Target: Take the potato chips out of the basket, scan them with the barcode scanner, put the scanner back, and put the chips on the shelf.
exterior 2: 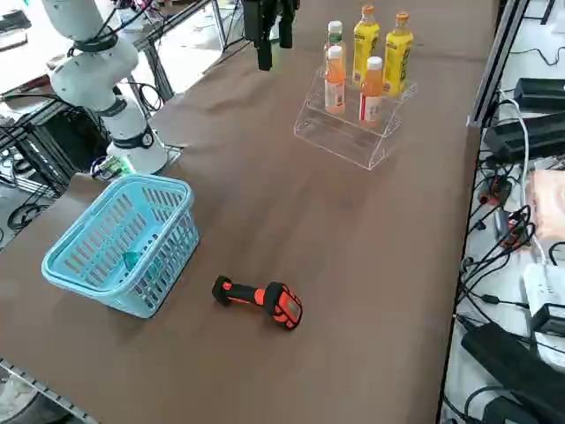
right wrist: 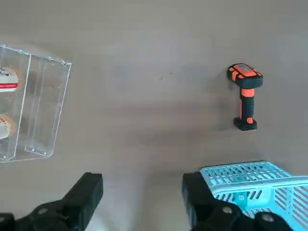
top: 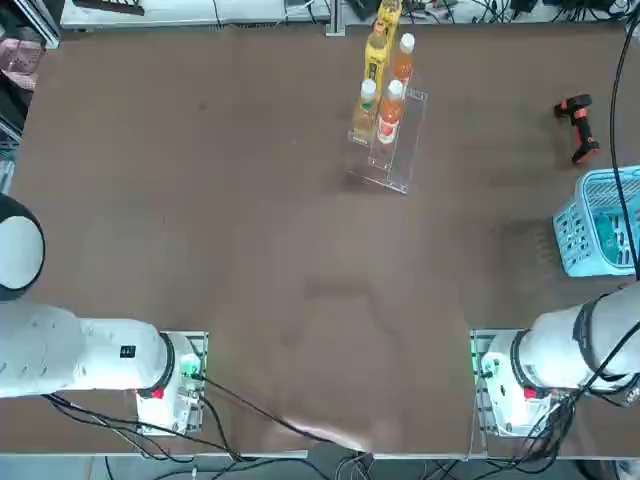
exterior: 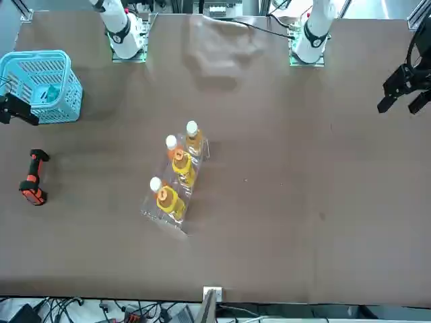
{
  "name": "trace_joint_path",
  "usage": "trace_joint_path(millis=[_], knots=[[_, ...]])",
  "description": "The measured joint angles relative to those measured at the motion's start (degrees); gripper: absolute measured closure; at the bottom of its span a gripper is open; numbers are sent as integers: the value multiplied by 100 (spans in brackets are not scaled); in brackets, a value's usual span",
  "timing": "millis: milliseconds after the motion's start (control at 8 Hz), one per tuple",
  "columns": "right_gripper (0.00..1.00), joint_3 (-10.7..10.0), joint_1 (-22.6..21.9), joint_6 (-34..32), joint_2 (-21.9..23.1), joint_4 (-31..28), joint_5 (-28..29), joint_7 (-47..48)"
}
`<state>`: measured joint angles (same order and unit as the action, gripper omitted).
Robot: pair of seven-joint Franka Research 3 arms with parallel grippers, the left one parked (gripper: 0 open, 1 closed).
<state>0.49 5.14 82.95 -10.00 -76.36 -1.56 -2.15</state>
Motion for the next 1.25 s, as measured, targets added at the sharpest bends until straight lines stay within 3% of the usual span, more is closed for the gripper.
trace_joint_path(millis=[1250], knots=[[0, 3, 12, -212, -3, -2, 0, -17]])
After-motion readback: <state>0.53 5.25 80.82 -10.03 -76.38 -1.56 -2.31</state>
